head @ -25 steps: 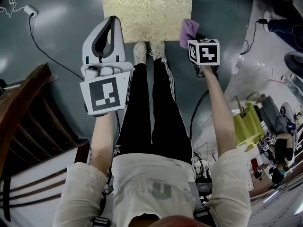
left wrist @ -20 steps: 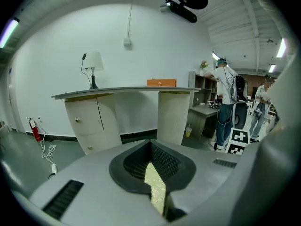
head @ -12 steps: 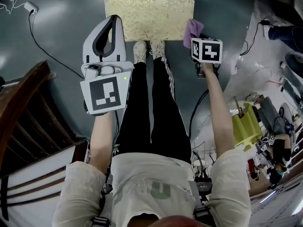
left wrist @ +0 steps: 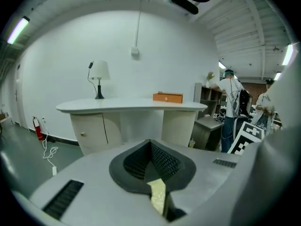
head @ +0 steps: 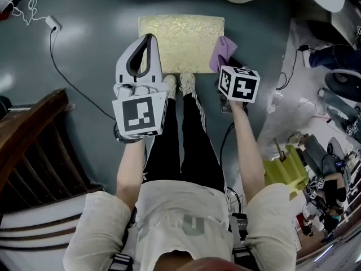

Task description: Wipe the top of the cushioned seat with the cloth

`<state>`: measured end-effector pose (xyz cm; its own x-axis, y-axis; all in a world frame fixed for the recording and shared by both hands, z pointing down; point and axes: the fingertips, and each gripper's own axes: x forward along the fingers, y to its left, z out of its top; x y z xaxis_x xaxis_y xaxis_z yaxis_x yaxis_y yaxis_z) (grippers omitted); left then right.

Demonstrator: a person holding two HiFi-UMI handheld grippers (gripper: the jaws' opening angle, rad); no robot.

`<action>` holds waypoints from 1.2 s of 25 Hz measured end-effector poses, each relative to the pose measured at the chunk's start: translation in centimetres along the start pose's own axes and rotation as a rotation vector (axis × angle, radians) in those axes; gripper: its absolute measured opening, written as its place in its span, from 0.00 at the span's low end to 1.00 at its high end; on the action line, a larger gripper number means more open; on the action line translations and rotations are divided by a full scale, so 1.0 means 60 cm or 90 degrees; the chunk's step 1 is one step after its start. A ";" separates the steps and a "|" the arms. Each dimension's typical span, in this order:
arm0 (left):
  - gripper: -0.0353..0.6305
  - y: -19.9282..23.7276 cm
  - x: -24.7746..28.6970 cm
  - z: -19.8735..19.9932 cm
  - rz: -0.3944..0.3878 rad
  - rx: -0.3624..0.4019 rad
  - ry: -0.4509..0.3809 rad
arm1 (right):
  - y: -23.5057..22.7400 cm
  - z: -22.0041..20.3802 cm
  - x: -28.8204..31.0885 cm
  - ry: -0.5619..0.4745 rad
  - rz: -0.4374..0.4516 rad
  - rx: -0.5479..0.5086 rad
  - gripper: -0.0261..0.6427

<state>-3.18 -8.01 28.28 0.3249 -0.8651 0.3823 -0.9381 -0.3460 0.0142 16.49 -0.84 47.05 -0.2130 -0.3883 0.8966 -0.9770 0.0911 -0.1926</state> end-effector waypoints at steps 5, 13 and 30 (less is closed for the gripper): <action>0.06 -0.010 -0.057 0.174 -0.014 0.011 -0.042 | 0.114 0.214 -0.237 -0.242 0.013 -0.026 0.17; 0.06 -0.069 -0.178 0.413 -0.049 -0.018 -0.099 | 0.223 0.366 -0.666 -0.541 -0.016 -0.097 0.17; 0.06 -0.134 -0.317 0.560 -0.084 0.040 -0.292 | 0.292 0.308 -0.828 -0.631 -0.008 -0.179 0.17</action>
<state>2.23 -0.95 -10.15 0.4731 -0.8785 -0.0663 -0.8810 -0.4725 -0.0256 9.82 3.12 -8.23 -0.2379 -0.9609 0.1414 -0.9693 0.2443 0.0294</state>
